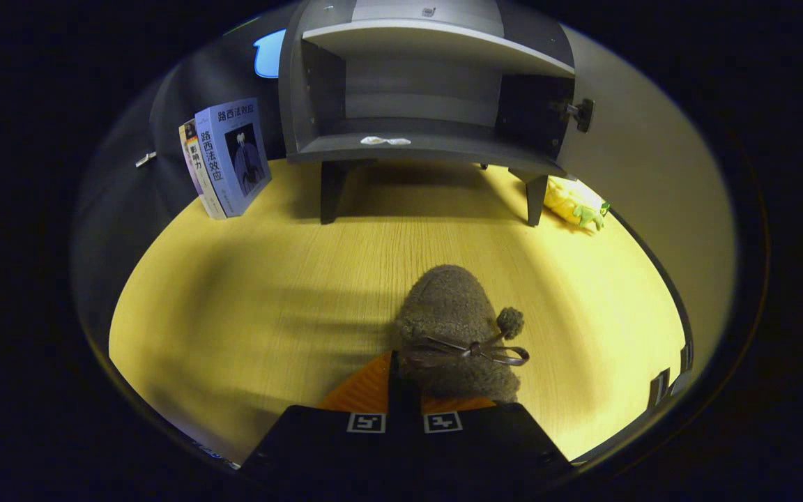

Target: Open the shoe cabinet door, grab the shoes and put them into the shoe cabinet, then close the shoe cabinet door.

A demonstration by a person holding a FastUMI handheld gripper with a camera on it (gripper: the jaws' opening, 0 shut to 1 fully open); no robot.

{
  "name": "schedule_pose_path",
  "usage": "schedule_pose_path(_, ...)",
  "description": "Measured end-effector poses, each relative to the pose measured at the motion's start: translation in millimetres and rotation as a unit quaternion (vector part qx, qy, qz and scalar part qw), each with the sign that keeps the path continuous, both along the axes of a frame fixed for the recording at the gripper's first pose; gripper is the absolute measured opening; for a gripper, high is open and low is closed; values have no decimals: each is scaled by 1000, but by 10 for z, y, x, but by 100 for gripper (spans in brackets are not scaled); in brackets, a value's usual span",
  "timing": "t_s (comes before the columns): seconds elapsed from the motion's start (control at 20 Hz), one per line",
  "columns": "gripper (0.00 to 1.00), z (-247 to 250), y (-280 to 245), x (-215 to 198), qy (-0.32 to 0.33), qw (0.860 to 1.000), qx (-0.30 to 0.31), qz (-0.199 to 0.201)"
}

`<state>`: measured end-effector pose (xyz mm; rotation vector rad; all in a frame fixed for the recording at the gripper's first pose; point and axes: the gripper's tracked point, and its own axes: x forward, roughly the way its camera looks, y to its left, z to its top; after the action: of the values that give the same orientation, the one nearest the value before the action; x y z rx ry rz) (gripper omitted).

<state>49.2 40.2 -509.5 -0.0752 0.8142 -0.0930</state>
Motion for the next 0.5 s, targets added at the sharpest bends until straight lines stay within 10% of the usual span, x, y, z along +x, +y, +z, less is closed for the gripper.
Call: schedule_pose_path(0.5, 5, 1630, 75, 491, -82, 996, -18, 16)
